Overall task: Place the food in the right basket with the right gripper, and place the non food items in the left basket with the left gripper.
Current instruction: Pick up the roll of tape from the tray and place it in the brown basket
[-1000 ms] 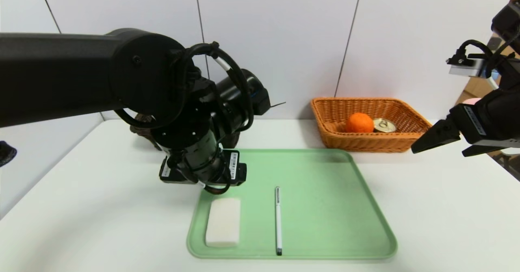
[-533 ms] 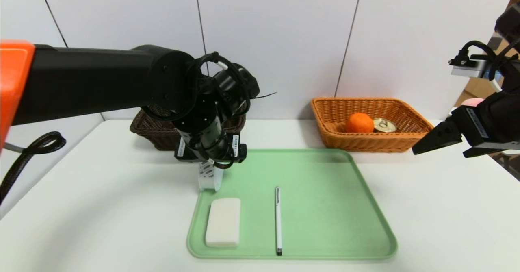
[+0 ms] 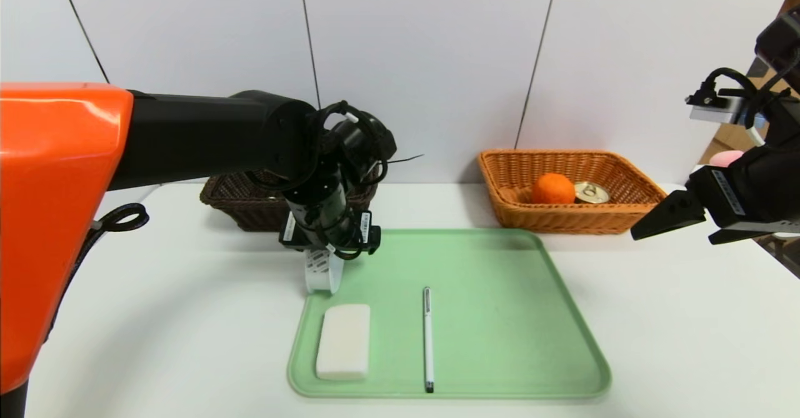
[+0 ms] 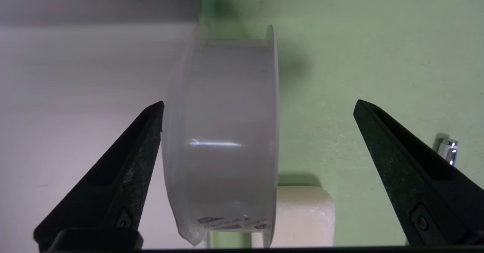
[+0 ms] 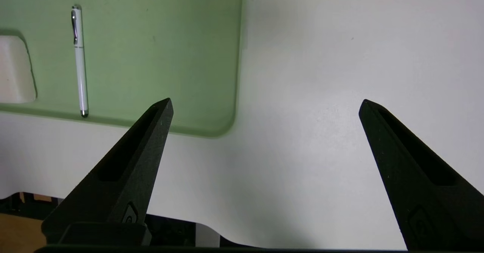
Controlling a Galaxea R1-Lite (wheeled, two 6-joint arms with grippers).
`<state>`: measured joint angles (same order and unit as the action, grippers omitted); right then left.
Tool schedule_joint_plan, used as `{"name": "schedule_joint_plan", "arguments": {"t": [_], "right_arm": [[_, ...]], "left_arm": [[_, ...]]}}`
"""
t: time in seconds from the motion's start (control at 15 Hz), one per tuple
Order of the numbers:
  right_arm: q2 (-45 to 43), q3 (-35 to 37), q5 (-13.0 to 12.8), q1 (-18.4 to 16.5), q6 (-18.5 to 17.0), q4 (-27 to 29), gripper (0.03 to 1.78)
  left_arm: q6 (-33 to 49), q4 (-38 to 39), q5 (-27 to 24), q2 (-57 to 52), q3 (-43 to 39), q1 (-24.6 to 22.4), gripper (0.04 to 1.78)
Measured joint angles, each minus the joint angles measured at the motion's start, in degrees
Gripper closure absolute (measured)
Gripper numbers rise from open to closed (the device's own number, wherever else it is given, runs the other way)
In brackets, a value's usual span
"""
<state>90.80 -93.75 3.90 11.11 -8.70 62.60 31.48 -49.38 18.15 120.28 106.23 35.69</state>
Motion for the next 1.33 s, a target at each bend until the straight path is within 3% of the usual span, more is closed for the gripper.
{"name": "schedule_joint_plan", "arguments": {"t": [0.2,0.4,0.6,0.67,1.07,1.33], "right_arm": [[-0.4,3.8,-0.3,0.0,0.2,-4.8,0.11],[-0.7,5.3,-0.4,0.0,0.4,-5.8,0.11],[-0.7,5.5,-0.4,0.0,0.4,-5.9,0.11],[-0.7,5.5,-0.4,0.0,0.4,-5.8,0.11],[-0.8,5.6,-0.3,0.0,0.4,-5.8,0.11],[-1.0,5.7,-0.3,0.0,0.4,-5.8,0.11]], "left_arm": [[-0.3,-0.1,0.0,0.4,0.0,-0.6,0.13],[-0.3,-0.2,0.0,0.6,0.0,-0.8,0.64],[-0.3,-0.4,-0.1,0.8,-0.1,-0.8,0.98],[-0.3,-0.3,-0.1,0.7,-0.1,-0.8,1.26],[-0.2,-0.3,-0.7,-0.6,0.4,-0.7,1.23],[-0.2,-1.8,-7.7,-2.9,2.7,0.6,1.23]]}}
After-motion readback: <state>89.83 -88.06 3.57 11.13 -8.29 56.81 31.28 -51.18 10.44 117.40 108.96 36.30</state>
